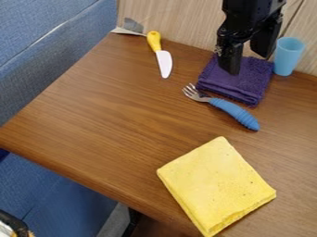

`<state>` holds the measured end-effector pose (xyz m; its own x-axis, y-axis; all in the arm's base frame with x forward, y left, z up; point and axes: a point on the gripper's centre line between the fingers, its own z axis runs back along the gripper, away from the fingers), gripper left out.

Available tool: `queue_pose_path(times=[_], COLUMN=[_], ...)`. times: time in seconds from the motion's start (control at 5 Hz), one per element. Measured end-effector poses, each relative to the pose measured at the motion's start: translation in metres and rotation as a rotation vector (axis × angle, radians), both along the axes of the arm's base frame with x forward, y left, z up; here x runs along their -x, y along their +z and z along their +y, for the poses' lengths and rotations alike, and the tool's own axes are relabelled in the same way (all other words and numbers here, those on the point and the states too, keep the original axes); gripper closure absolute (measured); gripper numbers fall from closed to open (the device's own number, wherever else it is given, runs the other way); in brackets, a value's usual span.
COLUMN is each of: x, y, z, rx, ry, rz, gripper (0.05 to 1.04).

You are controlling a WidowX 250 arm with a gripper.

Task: Move the yellow cloth from lower to leftside edge of the table

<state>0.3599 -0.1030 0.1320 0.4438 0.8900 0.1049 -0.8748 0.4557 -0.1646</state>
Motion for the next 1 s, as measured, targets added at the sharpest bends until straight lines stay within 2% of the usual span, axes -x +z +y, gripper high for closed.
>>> queue_pose_path(times=[0.2,0.4,0.6,0.8,1.0], x=[0.002,0.027,0.043,0.070,0.090], y=[-0.012,-0.031,-0.033,-0.037,-0.051], z=[0.001,-0.003,-0.009,-0.019,-0.029], rx=[-0.008,-0.019,-0.017,-0.030,-0.030], ry=[0.004,-0.018,-0.053,-0.103,-0.150], rz=[0.029,0.073,0.073,0.097,0.140], gripper=[0.082,0.082,0.082,0.082,0.082])
